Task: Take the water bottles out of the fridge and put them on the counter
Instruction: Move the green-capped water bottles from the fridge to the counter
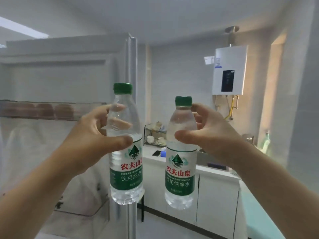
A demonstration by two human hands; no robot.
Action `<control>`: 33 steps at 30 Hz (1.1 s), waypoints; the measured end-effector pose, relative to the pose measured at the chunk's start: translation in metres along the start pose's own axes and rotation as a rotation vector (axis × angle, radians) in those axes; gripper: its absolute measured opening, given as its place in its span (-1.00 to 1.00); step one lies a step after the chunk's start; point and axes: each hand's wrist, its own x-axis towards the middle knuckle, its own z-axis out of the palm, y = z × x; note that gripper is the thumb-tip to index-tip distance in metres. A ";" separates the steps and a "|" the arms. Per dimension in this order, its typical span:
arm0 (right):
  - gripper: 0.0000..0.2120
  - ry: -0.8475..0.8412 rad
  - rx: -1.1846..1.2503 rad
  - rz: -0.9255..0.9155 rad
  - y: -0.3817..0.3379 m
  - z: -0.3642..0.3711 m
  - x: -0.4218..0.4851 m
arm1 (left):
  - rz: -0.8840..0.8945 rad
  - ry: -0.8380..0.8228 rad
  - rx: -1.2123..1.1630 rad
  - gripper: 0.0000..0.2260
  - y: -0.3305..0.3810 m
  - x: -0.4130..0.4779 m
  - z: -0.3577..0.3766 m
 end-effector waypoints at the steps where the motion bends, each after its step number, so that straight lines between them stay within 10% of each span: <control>1: -0.55 0.027 -0.023 0.013 0.007 -0.024 -0.010 | 0.006 -0.027 -0.027 -0.22 0.003 0.005 0.025; 15: -0.47 0.410 -0.306 0.287 0.120 -0.260 -0.108 | -0.021 -0.273 -0.184 -0.46 -0.025 0.069 0.355; 33: -0.53 0.731 -0.545 0.683 0.469 -0.418 -0.038 | -0.175 -0.542 -0.125 -0.51 -0.267 0.229 0.696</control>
